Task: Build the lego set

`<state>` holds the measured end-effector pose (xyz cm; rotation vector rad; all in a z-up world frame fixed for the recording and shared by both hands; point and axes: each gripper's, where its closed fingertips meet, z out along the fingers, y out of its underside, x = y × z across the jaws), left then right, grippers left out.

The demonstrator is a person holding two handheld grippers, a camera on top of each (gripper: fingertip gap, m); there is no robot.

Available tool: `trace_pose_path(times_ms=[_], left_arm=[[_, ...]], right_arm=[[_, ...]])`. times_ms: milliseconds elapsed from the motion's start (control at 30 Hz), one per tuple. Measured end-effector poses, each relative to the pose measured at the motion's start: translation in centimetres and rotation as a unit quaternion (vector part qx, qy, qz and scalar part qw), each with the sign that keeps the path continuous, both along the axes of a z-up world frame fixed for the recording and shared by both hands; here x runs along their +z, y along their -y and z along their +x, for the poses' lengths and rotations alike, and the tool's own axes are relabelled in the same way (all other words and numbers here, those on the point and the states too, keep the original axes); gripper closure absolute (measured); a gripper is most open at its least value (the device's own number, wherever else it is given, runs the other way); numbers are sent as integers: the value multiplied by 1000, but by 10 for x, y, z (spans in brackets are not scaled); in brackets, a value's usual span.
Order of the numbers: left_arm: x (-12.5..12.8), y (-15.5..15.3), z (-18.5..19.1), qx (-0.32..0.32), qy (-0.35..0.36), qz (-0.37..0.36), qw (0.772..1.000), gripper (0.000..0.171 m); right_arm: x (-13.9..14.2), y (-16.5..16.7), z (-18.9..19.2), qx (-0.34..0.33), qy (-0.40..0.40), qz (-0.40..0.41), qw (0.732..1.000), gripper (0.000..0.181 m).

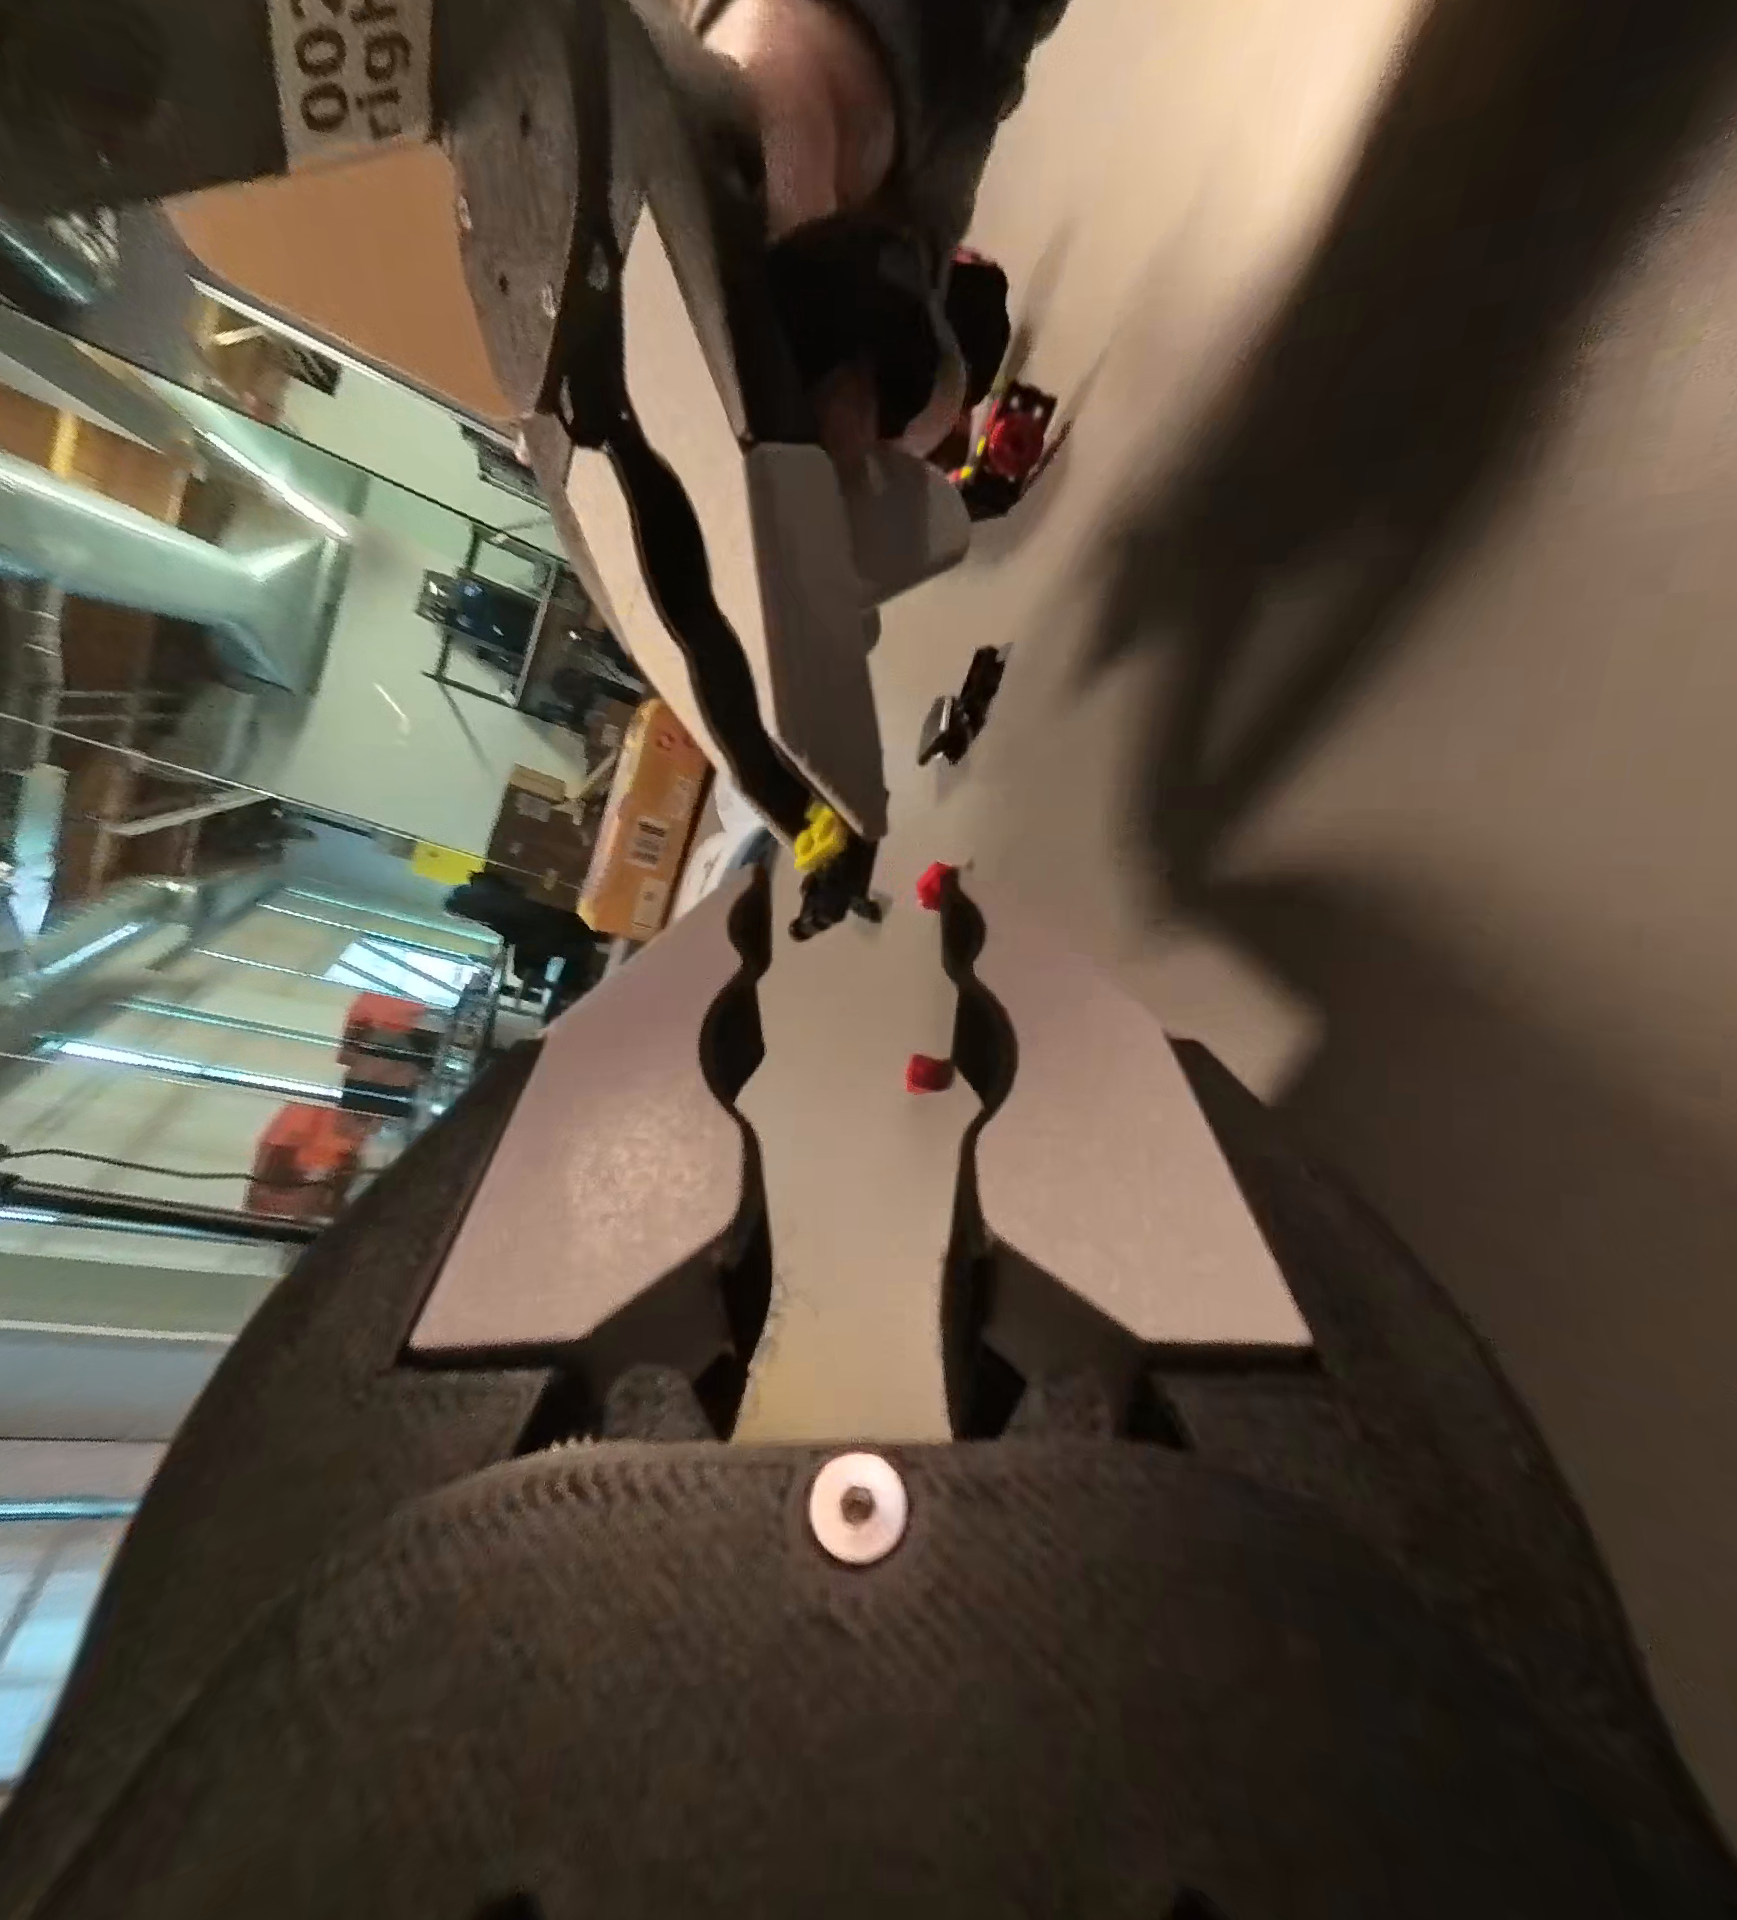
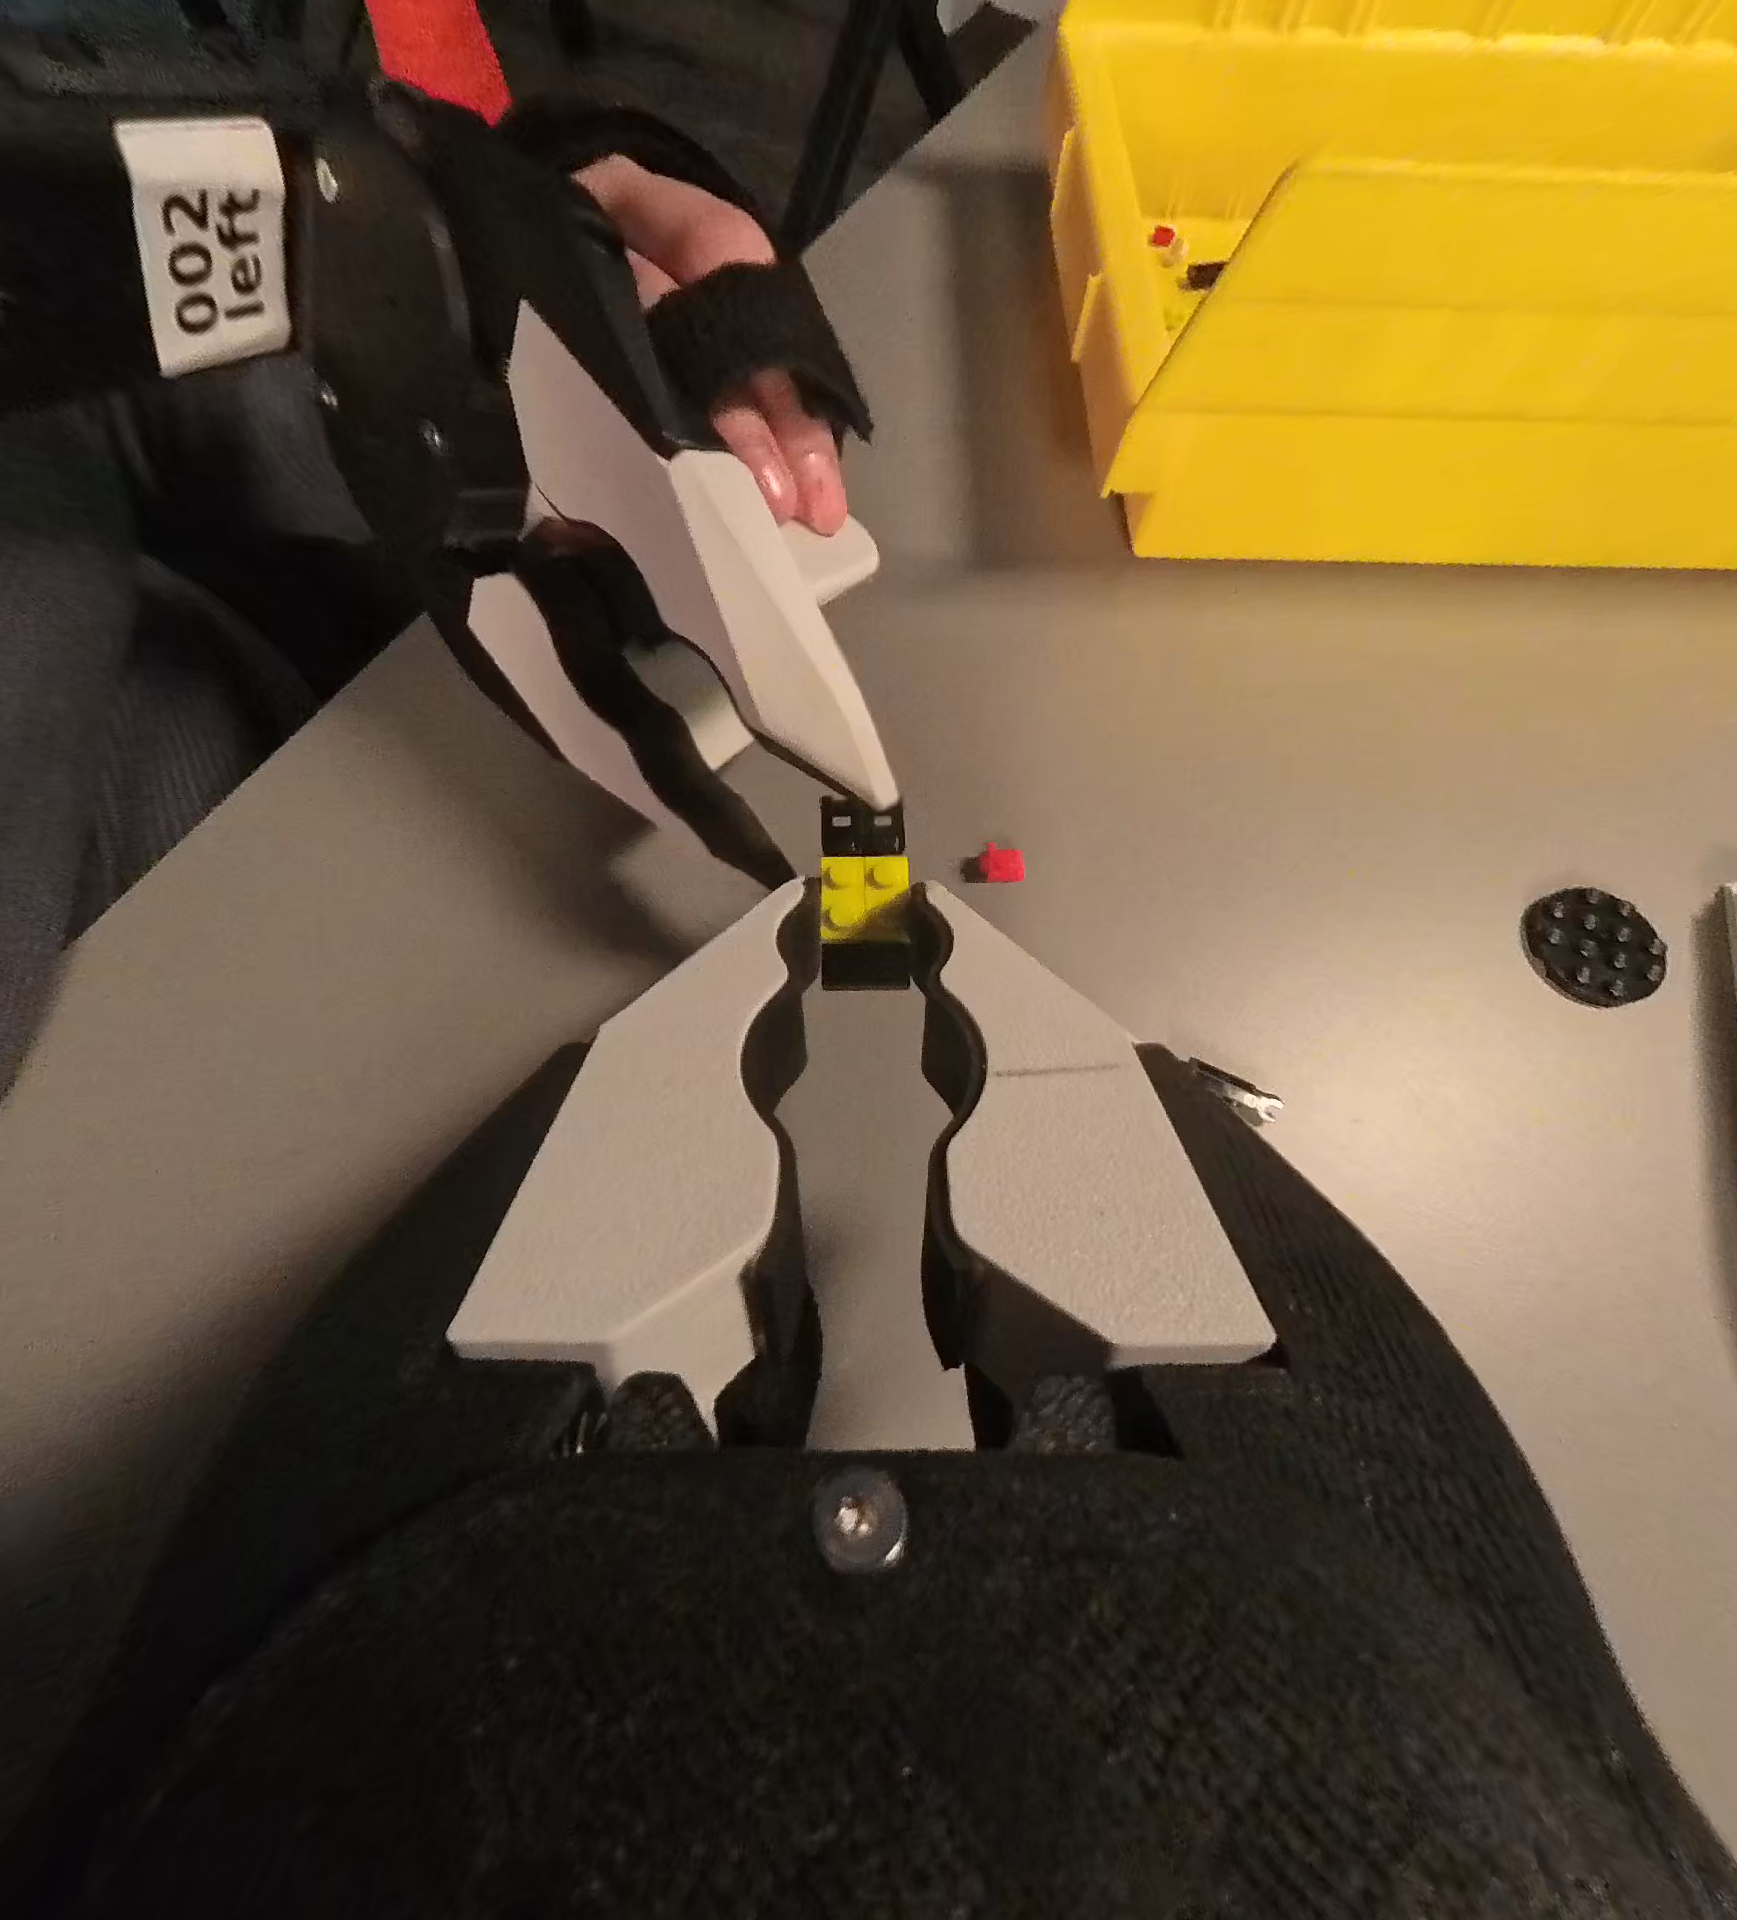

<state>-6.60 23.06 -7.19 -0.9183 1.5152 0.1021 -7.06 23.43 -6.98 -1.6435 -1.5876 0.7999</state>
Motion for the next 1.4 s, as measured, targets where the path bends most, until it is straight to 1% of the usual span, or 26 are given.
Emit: trace_pose_path(times_ms=[233,267,300,367,433,467,500,533,567,600,633,667,700,800,867,967,1033,1167,1300,1400], left_arm=[[1,4,3,-3,-16,56,998,145],[1,4,3,-2,-17,63,998,149],[3,4,2,0,-15,71,997,158],[3,3,1,6,-15,75,997,162],[5,-2,0,22,-14,81,996,164],[6,-6,-2,33,-15,89,995,164],[5,-8,-4,41,-19,92,995,164],[4,-10,-4,47,-23,92,994,164],[4,-12,-5,52,-24,92,994,165],[4,-13,-6,57,-23,95,994,165],[5,-15,-7,62,-23,97,993,165],[6,-17,-9,70,-22,100,992,165],[7,-20,-11,81,-20,105,991,165],[14,-31,-19,123,-12,122,985,164],[15,-39,-24,142,-10,119,983,164],[18,-41,-25,146,0,115,983,164],[20,-40,-24,145,0,127,981,164],[25,-38,-23,147,-15,184,972,164],[30,-33,-20,146,-39,261,953,164],[30,-32,-19,148,-51,289,944,164]], right_arm=[[5,7,-2,12,-17,-8,1000,167],[5,8,-3,15,-18,-7,1000,167],[4,9,-3,17,-17,-6,1000,167],[4,8,-4,13,-20,3,1000,165],[8,2,-5,-1,-38,22,999,148],[13,-6,-3,-22,-54,43,997,142],[19,-15,0,-48,-75,73,993,141],[27,-25,6,-77,-104,112,985,141],[37,-33,13,-113,-142,161,970,142],[50,-39,22,-152,-187,215,946,149],[63,-41,33,-189,-231,273,915,157],[72,-38,43,-209,-258,329,884,163],[73,-31,46,-207,-252,373,869,165],[59,-28,44,-192,-183,452,852,169],[54,-30,40,-183,-165,466,850,171],[56,-28,40,-178,-178,461,851,172],[57,-27,40,-176,-182,458,852,173],[54,-22,36,-159,-179,462,854,175],[51,-15,31,-138,-173,472,853,175],[49,-12,27,-125,-167,478,853,175]])
